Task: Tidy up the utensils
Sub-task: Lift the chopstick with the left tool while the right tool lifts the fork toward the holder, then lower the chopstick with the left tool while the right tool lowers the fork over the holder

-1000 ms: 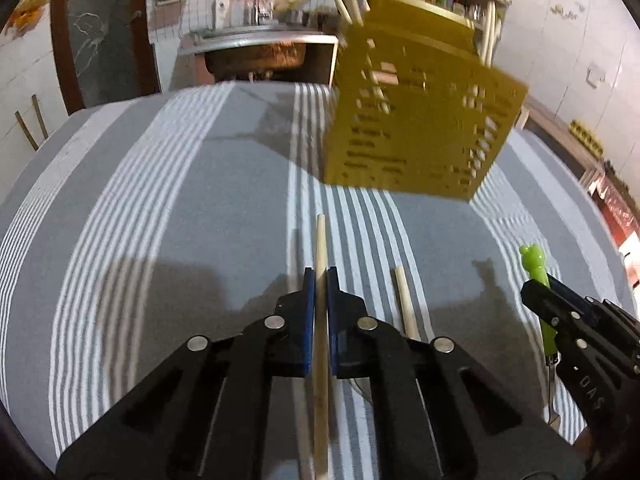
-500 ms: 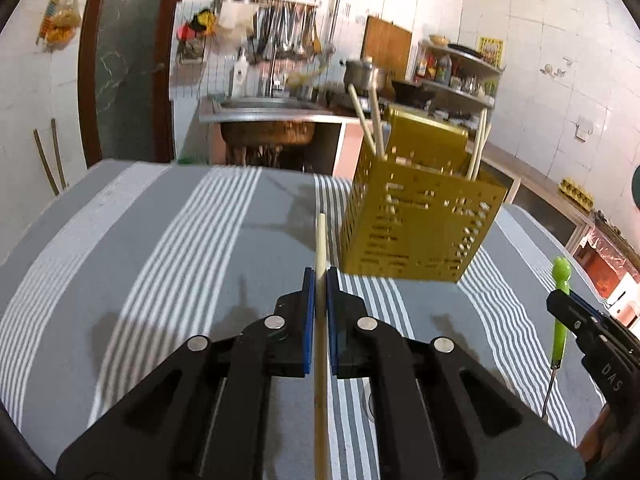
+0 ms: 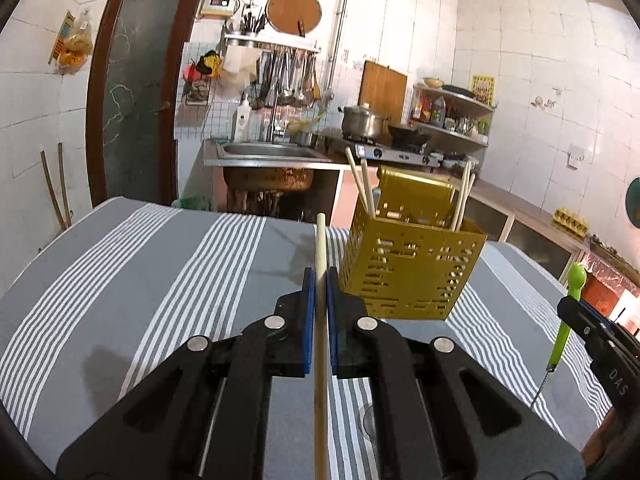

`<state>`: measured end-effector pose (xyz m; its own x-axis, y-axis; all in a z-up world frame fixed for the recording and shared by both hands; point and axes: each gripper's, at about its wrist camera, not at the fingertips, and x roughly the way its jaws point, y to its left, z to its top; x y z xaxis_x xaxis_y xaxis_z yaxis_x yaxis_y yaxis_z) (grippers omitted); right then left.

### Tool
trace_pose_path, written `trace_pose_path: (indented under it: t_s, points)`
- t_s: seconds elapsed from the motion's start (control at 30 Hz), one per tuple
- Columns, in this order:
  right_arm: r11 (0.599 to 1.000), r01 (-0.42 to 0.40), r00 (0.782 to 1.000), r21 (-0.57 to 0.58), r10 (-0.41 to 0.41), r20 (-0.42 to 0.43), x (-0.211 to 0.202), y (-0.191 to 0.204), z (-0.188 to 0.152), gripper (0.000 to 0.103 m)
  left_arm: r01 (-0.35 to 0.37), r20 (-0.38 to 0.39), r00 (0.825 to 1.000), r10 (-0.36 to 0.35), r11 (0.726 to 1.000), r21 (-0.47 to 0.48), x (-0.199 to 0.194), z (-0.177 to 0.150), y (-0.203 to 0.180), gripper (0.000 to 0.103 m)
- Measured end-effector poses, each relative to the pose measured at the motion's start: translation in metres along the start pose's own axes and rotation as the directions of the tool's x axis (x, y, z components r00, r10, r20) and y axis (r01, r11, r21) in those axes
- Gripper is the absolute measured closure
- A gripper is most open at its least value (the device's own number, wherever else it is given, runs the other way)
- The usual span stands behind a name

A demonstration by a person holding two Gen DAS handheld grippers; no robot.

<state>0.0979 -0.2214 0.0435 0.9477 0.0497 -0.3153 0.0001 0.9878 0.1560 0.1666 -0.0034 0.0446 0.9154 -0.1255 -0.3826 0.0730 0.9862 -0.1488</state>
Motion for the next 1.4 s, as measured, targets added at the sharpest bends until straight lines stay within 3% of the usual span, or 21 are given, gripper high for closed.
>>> trace_pose_path:
  t_s: [0.13,0.9,1.1,1.4]
  points:
    - [1.0,-0.002,1.0,-0.004,0.002,-0.002,-0.002,-0.001,-0.001,0.087,0.005,0.031,1.0,-0.005,1.0,-0.003,-0.007,0.001,0.002,0.099]
    - [1.0,0.023,1.0,-0.019,-0.022,0.013,-0.008,0.007,0.0,0.087,0.068,0.041,0.997,-0.068,0.998,0.007,-0.01,0.002,-0.004,0.099]
    - [0.999,0.036,0.999,-0.034,-0.035,0.024,-0.01,0.005,0.012,0.087,0.094,0.048,0.994,-0.094,0.996,0.003,-0.011,0.015,-0.006,0.099]
    - [1.0,0.017,0.998,-0.021,-0.015,0.057,-0.011,0.004,0.039,0.087,0.104,0.118,0.987,-0.11,0.993,0.06,-0.02,0.049,-0.012,0.099]
